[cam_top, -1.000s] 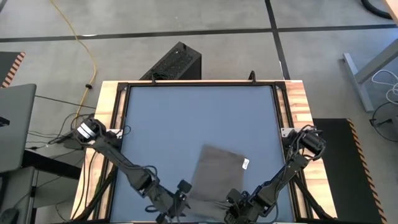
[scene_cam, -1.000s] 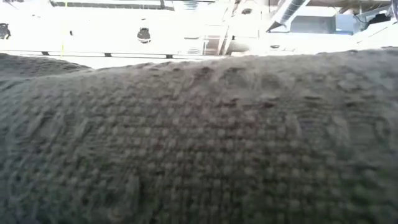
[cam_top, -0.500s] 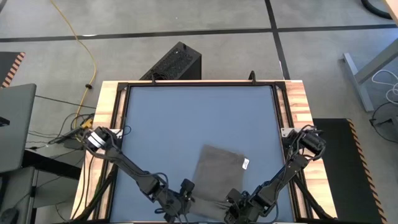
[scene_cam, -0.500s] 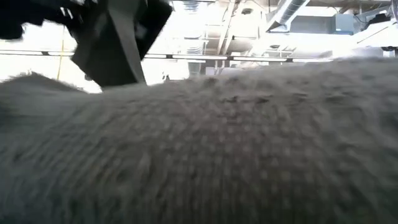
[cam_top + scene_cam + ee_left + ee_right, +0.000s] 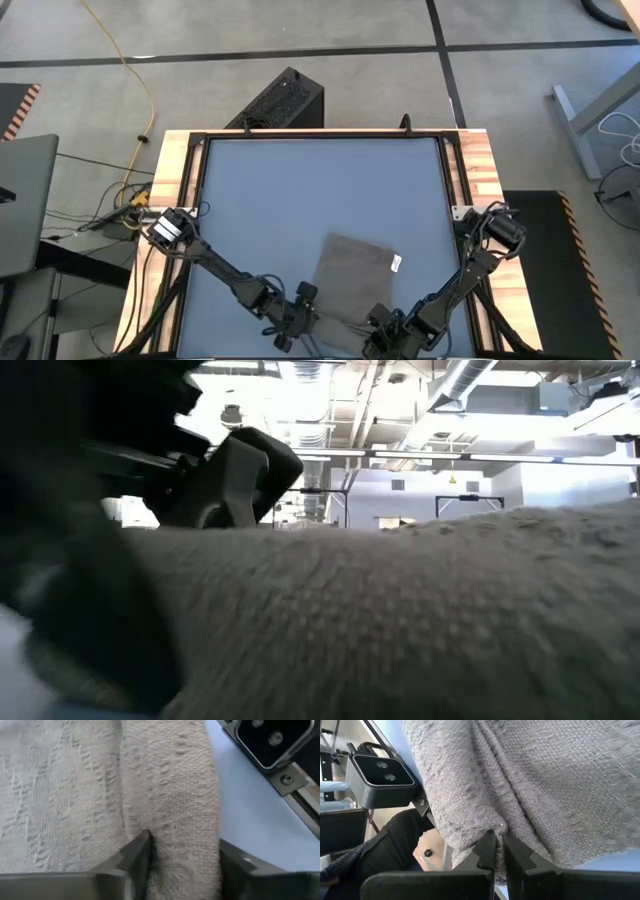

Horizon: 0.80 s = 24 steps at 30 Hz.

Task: Roll towel
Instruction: Roll the gray towel

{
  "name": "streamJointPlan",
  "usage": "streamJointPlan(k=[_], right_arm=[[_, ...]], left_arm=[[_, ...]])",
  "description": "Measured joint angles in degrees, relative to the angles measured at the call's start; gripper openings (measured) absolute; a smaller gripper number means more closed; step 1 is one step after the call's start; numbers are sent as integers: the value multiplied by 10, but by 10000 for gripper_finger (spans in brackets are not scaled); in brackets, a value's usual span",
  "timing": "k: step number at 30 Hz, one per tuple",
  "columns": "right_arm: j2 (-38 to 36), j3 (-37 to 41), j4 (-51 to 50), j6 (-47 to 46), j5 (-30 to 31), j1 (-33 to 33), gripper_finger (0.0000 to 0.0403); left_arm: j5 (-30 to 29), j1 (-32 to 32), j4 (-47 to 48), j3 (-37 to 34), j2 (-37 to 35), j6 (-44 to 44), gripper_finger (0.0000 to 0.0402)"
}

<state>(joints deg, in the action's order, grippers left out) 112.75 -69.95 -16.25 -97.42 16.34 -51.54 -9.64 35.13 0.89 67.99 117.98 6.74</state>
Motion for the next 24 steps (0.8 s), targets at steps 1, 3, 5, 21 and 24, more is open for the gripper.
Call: streamJointPlan(k=[1,3,5,21,24], right_arm=[[0,0,0,-1,2,-2,36],[0,0,0,-1,3,-5,38],[0,0,4,-1,3,-7,42],[-94,2,-49,180,16,-11,132],[-96,2,25,282,58,-12,145]], left_arm=[[16,-5,1,0,-2,5,137],[51,-17,11,5,-2,23,84],[104,-32,25,12,-2,43,36],[453,-144,33,24,3,175,39],[470,-159,34,24,3,205,40]])
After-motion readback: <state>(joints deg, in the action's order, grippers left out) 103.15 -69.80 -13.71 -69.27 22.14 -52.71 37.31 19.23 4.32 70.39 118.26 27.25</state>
